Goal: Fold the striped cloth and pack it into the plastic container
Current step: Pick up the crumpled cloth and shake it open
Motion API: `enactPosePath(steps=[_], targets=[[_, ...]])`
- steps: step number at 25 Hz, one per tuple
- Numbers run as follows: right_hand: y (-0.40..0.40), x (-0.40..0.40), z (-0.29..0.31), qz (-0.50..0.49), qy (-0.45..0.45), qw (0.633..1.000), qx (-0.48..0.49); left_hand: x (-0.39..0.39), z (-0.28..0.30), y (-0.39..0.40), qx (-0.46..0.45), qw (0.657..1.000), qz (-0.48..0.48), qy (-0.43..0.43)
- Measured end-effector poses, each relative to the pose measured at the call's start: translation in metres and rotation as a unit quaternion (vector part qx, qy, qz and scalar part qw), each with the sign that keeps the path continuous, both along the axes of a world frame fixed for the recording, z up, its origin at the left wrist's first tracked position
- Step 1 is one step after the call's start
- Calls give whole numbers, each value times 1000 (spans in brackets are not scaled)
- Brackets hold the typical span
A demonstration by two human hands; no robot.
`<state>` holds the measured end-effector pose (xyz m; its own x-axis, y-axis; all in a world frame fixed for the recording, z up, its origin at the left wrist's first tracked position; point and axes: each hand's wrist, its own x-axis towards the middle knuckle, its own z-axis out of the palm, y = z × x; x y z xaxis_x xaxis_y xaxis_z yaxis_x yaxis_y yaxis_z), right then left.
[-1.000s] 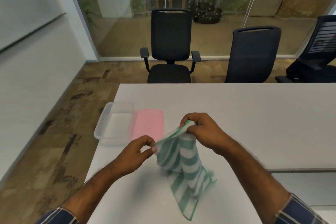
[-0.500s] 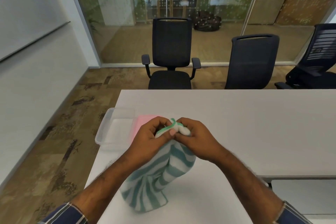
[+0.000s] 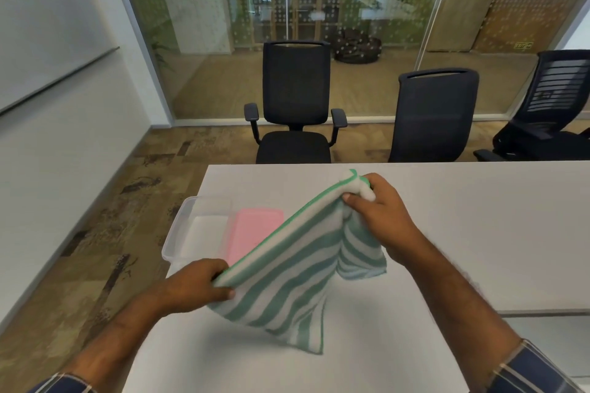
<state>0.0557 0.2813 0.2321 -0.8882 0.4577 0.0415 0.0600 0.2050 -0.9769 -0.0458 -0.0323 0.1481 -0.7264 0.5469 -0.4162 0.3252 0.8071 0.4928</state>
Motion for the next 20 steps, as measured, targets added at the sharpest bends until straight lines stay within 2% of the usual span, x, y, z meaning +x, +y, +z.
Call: enactPosePath(steps=[2, 4, 7, 9, 11, 13, 16, 20], targets=[[6, -1, -1, -26, -10, 1000, 14, -12, -6, -15, -6, 1000, 29, 3], [10, -2, -2, -52, -29, 998, 13, -17, -6, -21, 105, 987, 116, -21], [17, -1, -1, -89, -56, 994, 0, -16, 1, -15, 282, 917, 280, -36], [20, 0, -1, -108, -69, 992, 0, -14, 10, -7, 341, 863, 371, -39], [21, 0, -1, -107, -106, 988, -19, -15, 23, 2, 351, 829, 428, -79], [19, 0, -1, -84, -139, 985, -64, -14, 38, 13, 356, 811, 433, -169], [11, 4, -4, -31, -134, 988, -70, -8, 62, 34, 391, 809, 353, -260], [-11, 10, -11, 10, -71, 993, -95, 6, 83, 64, 426, 817, 293, -256]])
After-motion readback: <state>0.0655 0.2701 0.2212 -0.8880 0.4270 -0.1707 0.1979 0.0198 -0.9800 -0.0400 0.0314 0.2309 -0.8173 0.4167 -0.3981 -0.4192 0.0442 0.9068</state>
